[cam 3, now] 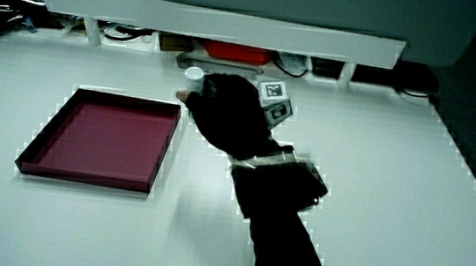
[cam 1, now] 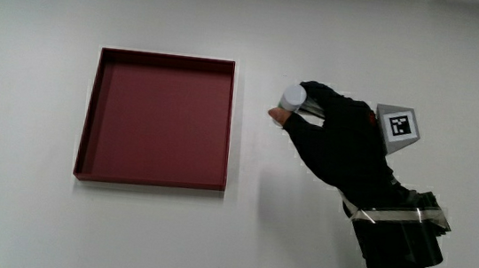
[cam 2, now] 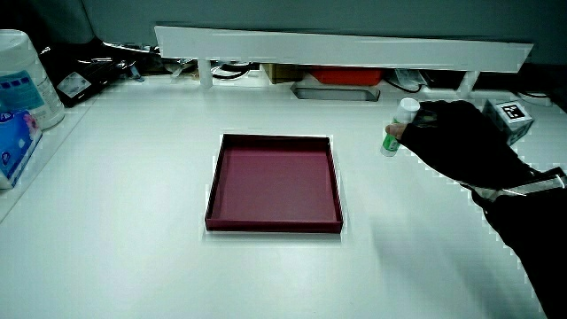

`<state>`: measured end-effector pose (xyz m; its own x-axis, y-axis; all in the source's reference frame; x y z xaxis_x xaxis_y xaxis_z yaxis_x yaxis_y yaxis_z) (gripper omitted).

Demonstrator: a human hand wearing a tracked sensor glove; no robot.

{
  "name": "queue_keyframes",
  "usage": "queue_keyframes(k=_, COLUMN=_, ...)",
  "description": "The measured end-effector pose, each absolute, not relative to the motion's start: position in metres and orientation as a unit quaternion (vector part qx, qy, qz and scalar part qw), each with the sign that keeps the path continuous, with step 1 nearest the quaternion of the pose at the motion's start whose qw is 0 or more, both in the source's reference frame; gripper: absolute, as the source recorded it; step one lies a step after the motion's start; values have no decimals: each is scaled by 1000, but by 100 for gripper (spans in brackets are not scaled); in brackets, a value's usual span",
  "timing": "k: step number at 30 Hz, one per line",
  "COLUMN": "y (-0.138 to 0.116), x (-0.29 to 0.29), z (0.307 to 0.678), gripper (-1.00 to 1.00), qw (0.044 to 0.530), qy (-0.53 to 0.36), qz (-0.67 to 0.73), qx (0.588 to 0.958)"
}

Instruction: Place glue stick

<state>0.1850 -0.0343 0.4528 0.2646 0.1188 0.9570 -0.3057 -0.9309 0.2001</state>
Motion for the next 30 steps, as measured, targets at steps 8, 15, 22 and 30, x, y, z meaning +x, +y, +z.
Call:
queue_keyframes(k=8, y=-31, x=219, z=481, gripper=0, qw=162, qy=-2, qz=596, qx=786)
queue_keyframes(k=15, y=-27, x=242, z=512, gripper=0, qw=159, qy=46, qz=587, qx=793)
queue_keyframes(k=22, y=-19, x=252, z=542, gripper=0, qw=171, qy=77, qz=575, qx=797)
queue_keyframes(k=30, y=-10, x=253, z=569, gripper=0, qw=192, qy=97, qz=579, qx=786)
